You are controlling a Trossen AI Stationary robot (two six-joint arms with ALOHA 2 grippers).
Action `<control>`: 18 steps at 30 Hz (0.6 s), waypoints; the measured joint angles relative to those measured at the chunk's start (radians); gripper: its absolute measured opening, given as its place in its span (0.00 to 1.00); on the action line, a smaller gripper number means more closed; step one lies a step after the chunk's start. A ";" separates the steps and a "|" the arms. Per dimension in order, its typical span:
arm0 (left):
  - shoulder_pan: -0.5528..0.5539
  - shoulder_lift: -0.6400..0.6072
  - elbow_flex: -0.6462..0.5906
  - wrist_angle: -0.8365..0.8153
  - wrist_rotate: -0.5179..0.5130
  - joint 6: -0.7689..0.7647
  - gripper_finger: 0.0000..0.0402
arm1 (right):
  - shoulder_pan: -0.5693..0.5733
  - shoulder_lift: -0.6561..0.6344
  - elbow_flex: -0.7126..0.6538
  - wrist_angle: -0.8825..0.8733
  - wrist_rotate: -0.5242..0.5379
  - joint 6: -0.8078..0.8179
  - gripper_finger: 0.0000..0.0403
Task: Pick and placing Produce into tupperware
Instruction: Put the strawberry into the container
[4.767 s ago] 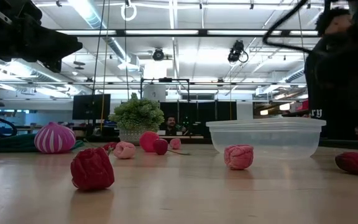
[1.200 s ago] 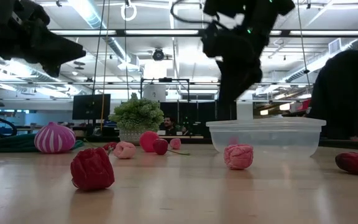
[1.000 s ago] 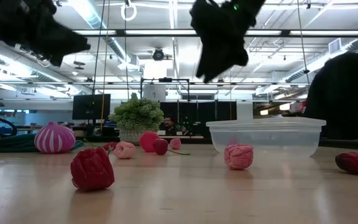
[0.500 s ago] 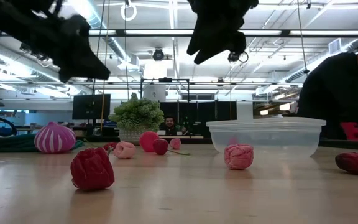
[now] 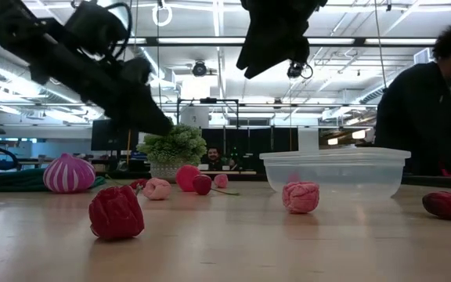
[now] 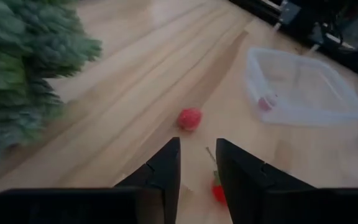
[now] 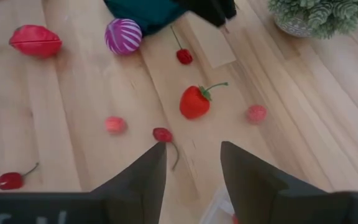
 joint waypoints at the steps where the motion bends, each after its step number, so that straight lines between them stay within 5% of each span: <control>1: 0.000 0.029 0.000 0.039 0.013 0.000 0.29 | 0.000 0.000 0.000 0.000 0.000 0.000 0.40; 6: -0.001 0.148 0.000 0.224 0.110 -0.001 0.35 | 0.000 0.000 0.000 0.000 0.000 0.004 0.40; 18: 0.000 0.346 0.000 0.372 0.110 -0.053 0.39 | 0.000 0.001 0.000 0.000 0.000 0.032 0.40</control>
